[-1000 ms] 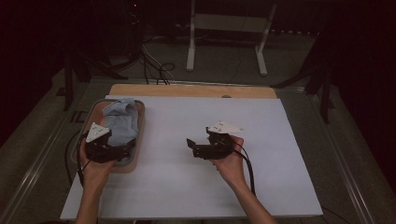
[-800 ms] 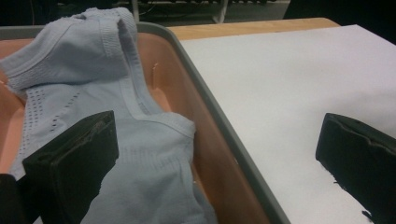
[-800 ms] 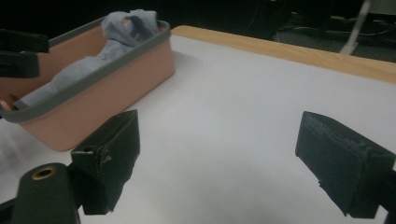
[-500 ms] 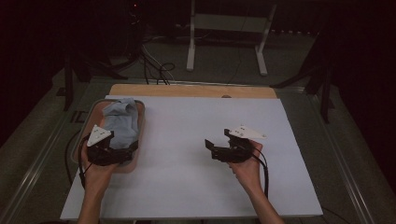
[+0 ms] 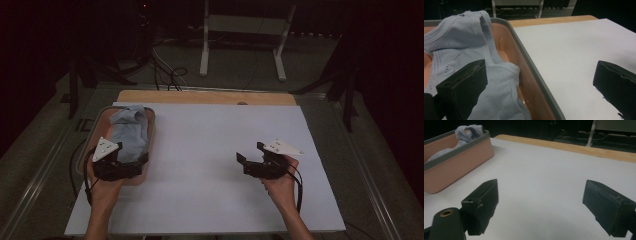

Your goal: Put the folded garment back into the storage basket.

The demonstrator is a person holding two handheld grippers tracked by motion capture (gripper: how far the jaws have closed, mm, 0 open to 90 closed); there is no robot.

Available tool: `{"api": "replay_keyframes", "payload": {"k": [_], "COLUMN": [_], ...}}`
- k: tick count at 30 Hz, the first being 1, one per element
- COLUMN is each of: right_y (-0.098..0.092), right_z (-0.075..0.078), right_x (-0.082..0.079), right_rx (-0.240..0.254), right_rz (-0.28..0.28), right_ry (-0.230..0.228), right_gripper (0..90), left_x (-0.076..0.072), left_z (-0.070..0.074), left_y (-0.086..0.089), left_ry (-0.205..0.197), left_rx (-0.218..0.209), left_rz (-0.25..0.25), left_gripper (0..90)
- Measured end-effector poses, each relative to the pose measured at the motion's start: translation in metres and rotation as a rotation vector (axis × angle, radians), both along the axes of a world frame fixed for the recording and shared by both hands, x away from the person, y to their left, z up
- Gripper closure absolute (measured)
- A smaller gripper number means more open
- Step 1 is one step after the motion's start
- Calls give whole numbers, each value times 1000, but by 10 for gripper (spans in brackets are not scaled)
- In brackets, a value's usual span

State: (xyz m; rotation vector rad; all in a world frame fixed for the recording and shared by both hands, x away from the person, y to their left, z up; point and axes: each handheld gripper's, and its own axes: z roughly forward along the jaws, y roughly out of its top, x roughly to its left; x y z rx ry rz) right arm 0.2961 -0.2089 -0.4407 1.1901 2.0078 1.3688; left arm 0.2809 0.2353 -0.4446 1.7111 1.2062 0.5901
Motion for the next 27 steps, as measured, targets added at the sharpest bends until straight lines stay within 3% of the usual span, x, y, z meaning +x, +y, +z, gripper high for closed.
{"api": "replay_keyframes", "payload": {"k": [5, 27], "right_y": [-12, -61], "right_z": [1, -11], "right_x": [-5, -25], "right_rx": [-1, -3], "right_rz": [-13, -88], "right_ry": [-15, -46], "right_gripper": [135, 135], "left_x": [-1, -9], "left_z": [-2, 1], "left_y": [-1, -6], "left_ry": [4, -46], "left_rx": [-2, -7], "left_rz": [-1, -7], "left_gripper": [3, 3]}}
